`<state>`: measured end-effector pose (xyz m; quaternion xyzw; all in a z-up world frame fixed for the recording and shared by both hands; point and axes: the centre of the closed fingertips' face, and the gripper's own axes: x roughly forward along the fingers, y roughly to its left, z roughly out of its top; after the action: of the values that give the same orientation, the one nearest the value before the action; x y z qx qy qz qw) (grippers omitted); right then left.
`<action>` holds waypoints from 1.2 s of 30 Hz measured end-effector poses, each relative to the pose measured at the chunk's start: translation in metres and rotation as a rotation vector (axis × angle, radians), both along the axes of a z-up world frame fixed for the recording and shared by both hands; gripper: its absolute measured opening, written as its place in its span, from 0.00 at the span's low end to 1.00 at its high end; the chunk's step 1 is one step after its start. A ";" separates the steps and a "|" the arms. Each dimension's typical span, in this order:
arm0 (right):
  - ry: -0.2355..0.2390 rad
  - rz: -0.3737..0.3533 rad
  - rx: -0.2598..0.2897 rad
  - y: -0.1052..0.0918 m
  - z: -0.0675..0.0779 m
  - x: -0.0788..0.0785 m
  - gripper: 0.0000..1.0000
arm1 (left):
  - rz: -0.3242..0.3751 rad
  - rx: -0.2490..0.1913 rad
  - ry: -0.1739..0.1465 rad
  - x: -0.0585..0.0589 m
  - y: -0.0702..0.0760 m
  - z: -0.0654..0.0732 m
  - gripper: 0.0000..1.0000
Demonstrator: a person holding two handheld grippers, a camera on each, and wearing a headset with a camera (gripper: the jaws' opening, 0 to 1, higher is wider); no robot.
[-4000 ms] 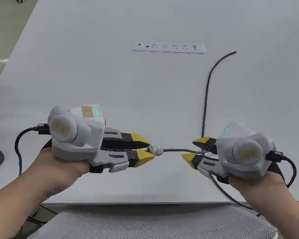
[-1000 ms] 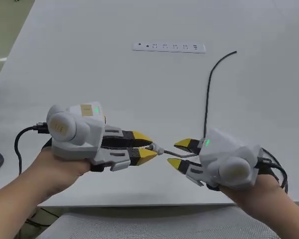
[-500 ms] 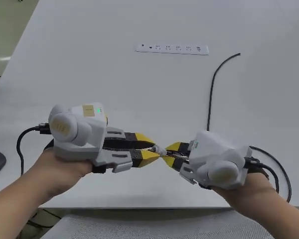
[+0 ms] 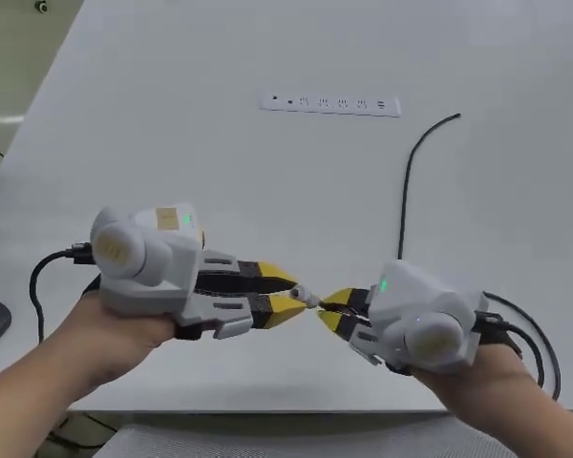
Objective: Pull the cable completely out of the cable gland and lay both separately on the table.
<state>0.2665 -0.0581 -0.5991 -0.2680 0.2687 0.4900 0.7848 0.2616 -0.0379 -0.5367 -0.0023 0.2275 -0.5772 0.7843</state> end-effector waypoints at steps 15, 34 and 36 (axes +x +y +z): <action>0.077 -0.102 -0.029 -0.022 -0.020 0.005 0.00 | 0.027 -0.012 0.001 0.002 0.011 0.004 0.15; 0.052 -0.062 -0.070 -0.011 -0.010 0.018 0.00 | 0.037 -0.006 -0.003 -0.002 0.015 -0.020 0.15; 0.054 -0.055 -0.079 -0.006 -0.008 0.024 0.00 | 0.039 -0.004 -0.006 -0.003 0.016 -0.023 0.15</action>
<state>0.2907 -0.0644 -0.6076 -0.2779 0.3160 0.4644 0.7792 0.2587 -0.0218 -0.5598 -0.0066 0.2236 -0.5623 0.7961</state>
